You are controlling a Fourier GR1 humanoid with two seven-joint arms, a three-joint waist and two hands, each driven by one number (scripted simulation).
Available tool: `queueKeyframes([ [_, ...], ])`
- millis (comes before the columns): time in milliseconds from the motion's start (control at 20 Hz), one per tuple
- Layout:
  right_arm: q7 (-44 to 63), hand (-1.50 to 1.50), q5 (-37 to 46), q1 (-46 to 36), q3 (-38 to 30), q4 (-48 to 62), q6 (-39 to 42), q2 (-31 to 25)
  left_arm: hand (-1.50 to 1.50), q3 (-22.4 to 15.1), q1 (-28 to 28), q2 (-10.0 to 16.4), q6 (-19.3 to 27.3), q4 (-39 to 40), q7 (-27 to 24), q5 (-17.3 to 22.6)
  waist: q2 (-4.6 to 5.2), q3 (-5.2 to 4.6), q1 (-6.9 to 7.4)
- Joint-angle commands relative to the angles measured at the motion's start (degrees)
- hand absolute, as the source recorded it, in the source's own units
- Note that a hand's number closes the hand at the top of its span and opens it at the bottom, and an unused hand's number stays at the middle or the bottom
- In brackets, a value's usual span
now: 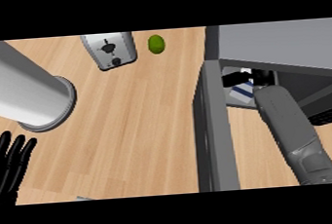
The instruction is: Pick up the milk, place it into the microwave and close the microwave
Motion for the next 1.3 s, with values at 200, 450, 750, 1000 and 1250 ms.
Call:
queueKeyframes([
  [200, 3.22, -1.50, -0.58, -9.98, -3.47, 10.94, -0.24, -2.74, -1.50, -2.42, -1.04, -2.10, 2.14, 0.13, 0.78, -2.81, -0.13, 0.10, -2.04],
  [450, 0.24, -1.50, -1.38, -12.20, -4.51, 14.94, 3.82, -3.92, -1.50, -3.72, -1.32, -2.82, 2.34, 1.30, -0.08, -4.71, -0.32, 0.08, -3.27],
  [750, -3.36, -1.50, -3.11, -12.98, -6.73, 18.75, 6.57, -3.98, -1.50, -4.73, -2.72, -3.70, 3.71, 1.99, 0.89, -6.16, -0.74, 0.03, -4.84],
  [1000, -6.69, -1.50, -4.14, -11.21, -8.42, 21.53, 4.85, -1.98, -1.50, -9.48, 0.24, -4.47, 4.09, 2.38, -0.95, -8.97, -1.37, -0.02, -5.27],
  [1250, -12.15, -1.50, -5.26, -8.87, -9.38, 23.10, 10.74, -1.85, -1.50, -10.62, -1.46, -4.19, 3.60, 1.73, 1.57, -8.65, -1.53, 0.03, -6.20],
])
